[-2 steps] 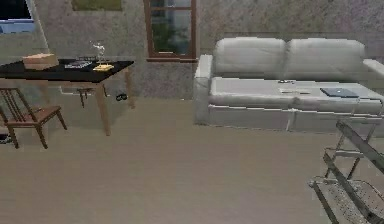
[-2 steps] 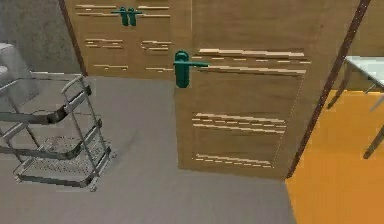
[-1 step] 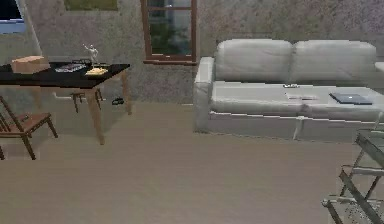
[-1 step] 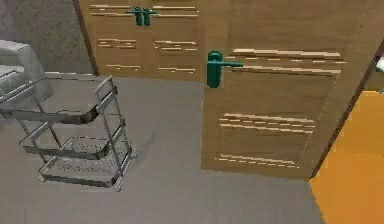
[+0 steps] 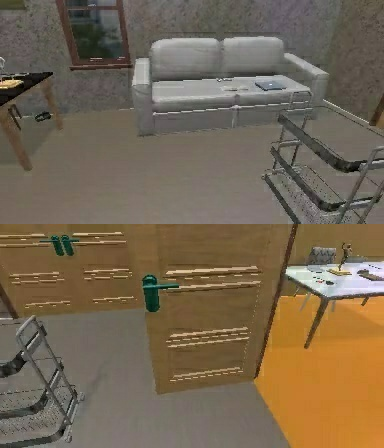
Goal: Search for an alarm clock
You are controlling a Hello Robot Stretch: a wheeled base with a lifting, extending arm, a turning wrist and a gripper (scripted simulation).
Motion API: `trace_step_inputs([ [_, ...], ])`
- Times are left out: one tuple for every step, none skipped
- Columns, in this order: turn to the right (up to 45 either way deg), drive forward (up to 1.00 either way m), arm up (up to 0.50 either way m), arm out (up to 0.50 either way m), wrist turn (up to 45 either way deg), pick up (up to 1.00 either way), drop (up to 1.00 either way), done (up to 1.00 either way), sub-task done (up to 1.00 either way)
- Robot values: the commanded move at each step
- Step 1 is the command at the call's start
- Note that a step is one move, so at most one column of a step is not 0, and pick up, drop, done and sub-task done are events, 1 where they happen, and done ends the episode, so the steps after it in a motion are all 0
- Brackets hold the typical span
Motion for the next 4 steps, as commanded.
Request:
trace_step_inputs([
  [0.0, 0.20, 0.00, 0.00, 0.0, 0.00, 0.00, 0.00, 0.00],
  [-45.0, 0.00, 0.00, 0.00, 0.0, 0.00, 0.00, 0.00, 0.00],
  [-6.0, 0.00, 0.00, 0.00, 0.0, 0.00, 0.00, 0.00, 0.00],
  [0.0, 0.45, 0.00, 0.00, 0.0, 0.00, 0.00, 0.00, 0.00],
])
